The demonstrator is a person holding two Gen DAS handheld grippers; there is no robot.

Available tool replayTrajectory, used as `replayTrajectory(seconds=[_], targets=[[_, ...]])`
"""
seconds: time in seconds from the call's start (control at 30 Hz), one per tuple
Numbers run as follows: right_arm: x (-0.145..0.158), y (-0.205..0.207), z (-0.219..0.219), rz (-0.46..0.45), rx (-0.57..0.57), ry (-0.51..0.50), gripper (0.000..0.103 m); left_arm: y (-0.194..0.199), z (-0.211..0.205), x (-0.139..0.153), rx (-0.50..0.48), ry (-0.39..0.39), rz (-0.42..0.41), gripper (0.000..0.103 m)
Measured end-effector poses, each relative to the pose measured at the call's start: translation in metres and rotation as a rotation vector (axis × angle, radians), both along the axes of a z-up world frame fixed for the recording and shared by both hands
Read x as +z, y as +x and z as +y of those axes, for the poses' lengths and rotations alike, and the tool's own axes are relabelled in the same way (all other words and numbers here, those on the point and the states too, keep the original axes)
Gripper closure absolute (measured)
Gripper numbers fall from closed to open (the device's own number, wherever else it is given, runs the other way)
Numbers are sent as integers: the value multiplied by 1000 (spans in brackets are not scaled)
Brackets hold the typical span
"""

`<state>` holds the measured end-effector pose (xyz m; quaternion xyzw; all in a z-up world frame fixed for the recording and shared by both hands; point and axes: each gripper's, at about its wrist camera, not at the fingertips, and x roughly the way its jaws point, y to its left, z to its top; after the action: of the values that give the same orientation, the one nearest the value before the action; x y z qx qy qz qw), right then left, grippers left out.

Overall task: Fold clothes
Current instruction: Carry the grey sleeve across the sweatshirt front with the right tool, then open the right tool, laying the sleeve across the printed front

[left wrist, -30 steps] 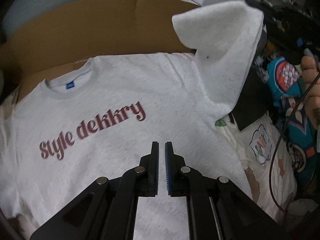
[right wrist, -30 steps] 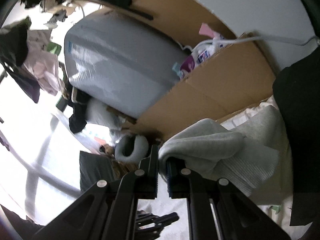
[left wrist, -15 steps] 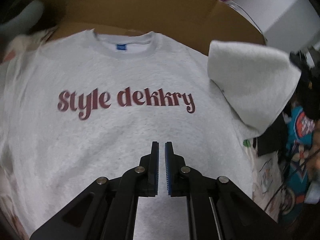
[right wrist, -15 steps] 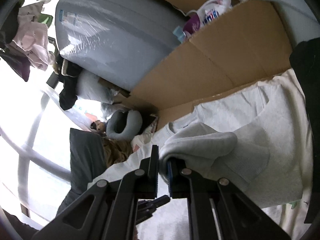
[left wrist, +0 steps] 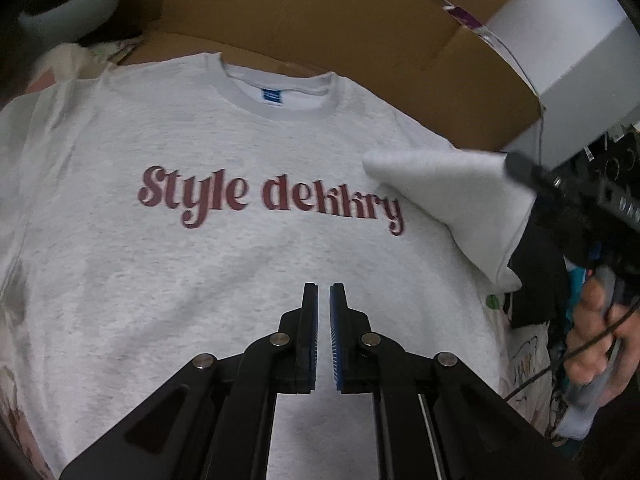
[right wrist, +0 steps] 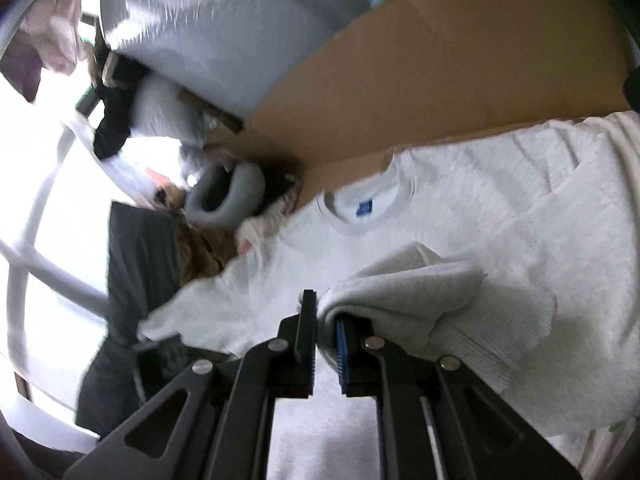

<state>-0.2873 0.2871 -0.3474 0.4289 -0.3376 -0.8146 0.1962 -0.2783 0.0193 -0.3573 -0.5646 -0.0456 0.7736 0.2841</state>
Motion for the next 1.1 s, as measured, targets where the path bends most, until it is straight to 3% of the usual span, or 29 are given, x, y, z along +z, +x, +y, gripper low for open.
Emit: replayTrajectory(seconds=[0.33, 0.43, 0.5, 0.7, 0.8, 0.87, 0.97, 1.0, 1.1], targets=[[-40, 4, -43, -103, 105, 102, 88, -1, -7, -8, 16, -14, -29, 96], [-52, 13, -50, -144, 140, 109, 76, 1, -6, -9, 13, -18, -35, 96], [-60, 19, -52, -175, 151, 102, 58, 1, -6, -9, 17, -17, -40, 96], [-78, 37, -47, -250, 151, 88, 45, 1, 12, -2, -42, -10, -35, 96], [-79, 49, -37, -270, 123, 70, 44, 3, 30, 6, -94, 8, -18, 96], [-73, 58, -28, -252, 90, 51, 43, 3, 44, 12, -126, 22, -12, 84], [-65, 69, -13, -244, 47, 41, 43, 5, 63, 19, -181, 36, 15, 51], [-63, 72, -7, -244, 33, 45, 43, 6, 70, 21, -201, 43, 24, 44], [-56, 83, 11, -239, -17, 57, 43, 10, 92, 25, -272, 48, 45, 44]])
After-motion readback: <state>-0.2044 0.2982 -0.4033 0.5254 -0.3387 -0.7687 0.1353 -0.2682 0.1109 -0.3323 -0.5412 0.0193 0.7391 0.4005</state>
